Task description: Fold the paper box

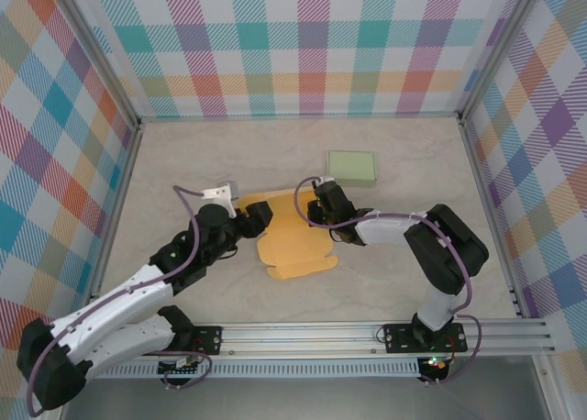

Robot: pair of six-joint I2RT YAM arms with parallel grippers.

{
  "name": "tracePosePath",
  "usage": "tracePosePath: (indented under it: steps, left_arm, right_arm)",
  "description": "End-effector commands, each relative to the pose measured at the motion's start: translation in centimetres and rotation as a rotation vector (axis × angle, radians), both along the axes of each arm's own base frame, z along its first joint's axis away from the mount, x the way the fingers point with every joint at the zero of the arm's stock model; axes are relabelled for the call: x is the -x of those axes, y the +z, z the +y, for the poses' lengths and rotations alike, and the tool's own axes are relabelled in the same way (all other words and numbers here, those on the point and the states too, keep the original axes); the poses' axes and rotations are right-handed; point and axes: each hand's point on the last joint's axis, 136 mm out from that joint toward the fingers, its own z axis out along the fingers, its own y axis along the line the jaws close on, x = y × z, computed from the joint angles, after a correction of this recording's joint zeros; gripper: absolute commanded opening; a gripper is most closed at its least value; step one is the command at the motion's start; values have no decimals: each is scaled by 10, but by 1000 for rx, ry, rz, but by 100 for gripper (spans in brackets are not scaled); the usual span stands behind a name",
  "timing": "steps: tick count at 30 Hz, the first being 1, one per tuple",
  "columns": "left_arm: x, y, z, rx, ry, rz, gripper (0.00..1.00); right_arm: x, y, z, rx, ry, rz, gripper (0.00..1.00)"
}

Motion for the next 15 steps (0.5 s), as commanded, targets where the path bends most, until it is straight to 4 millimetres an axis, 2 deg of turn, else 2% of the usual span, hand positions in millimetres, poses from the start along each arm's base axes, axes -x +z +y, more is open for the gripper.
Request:
tracePosePath:
  steps: [1, 5, 9, 11, 15]
  left_arm:
    - [2, -2, 47, -171, 149, 6, 60]
    - [2, 10, 90, -225, 288, -16, 59]
    - [-1, 22, 115, -205, 360, -48, 55]
    - [-6, 18, 121, -217, 383, -34, 55]
    - [-24, -3, 126, -224, 397, 33, 55]
  right_arm:
    - [-2, 1, 7, -13, 5, -7, 0]
    - [-1, 2, 6, -7, 12, -12, 0]
    - [-1, 4, 4, -1, 9, -19, 0]
    - [-2, 5, 4, 0, 6, -22, 0]
    - [-2, 6, 4, 0, 5, -25, 0]
